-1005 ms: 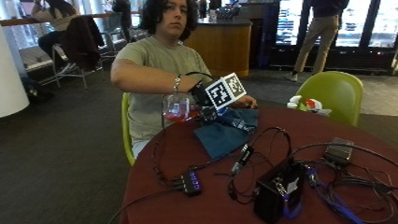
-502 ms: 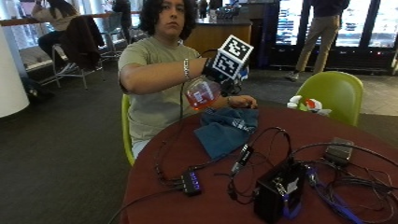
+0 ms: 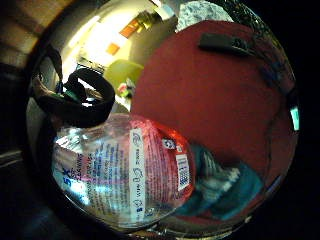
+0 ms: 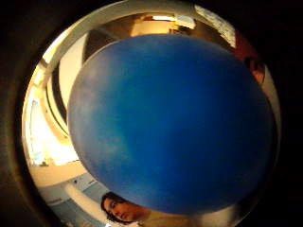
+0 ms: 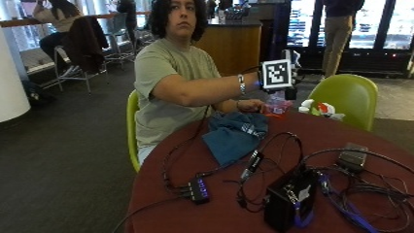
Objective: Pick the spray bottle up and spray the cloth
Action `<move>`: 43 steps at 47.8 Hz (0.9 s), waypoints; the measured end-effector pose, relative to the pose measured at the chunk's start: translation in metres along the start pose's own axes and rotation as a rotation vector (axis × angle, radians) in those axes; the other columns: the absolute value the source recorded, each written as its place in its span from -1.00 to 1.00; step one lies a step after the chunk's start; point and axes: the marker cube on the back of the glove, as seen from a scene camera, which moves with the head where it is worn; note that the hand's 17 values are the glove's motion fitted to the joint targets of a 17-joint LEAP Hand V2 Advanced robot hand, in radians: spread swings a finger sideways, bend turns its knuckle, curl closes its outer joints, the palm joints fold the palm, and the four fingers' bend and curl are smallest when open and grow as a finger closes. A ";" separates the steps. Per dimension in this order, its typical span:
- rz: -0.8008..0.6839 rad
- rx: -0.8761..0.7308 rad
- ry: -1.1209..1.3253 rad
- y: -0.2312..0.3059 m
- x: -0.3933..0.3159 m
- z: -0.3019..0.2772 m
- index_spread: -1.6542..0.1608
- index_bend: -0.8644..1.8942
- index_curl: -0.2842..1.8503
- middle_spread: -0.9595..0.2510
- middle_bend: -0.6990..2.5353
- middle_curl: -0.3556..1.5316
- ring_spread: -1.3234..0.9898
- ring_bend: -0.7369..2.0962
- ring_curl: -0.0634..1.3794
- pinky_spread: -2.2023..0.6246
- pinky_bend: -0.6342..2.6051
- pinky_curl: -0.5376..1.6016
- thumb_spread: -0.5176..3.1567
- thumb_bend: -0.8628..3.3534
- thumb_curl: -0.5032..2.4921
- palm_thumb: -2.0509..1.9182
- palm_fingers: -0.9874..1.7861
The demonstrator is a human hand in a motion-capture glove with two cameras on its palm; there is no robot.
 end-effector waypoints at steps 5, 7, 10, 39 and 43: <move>-0.056 0.110 -0.004 -0.024 0.031 0.022 0.56 -0.19 -0.18 0.42 -0.22 -0.07 0.02 -0.15 -0.26 0.45 -0.43 -0.14 -0.52 -0.60 -0.16 0.57 0.61; -0.070 0.116 -0.022 -0.027 0.039 0.033 0.56 -0.20 -0.17 0.42 -0.23 -0.07 0.02 -0.15 -0.26 0.46 -0.44 -0.14 -0.52 -0.60 -0.16 0.57 0.61; -0.093 0.072 -0.030 -0.025 0.051 0.046 0.57 -0.20 -0.17 0.42 -0.23 -0.07 0.02 -0.14 -0.25 0.46 -0.44 -0.14 -0.51 -0.60 -0.16 0.58 0.61; -0.209 0.160 -0.102 -0.034 0.086 0.072 0.55 -0.23 -0.16 0.40 -0.25 -0.06 0.01 -0.13 -0.24 0.39 -0.39 -0.11 -0.52 -0.61 -0.16 0.56 0.65; -0.204 0.064 -0.045 -0.021 0.095 0.070 0.55 -0.23 -0.16 0.40 -0.24 -0.06 0.01 -0.13 -0.24 0.39 -0.38 -0.11 -0.52 -0.61 -0.16 0.56 0.65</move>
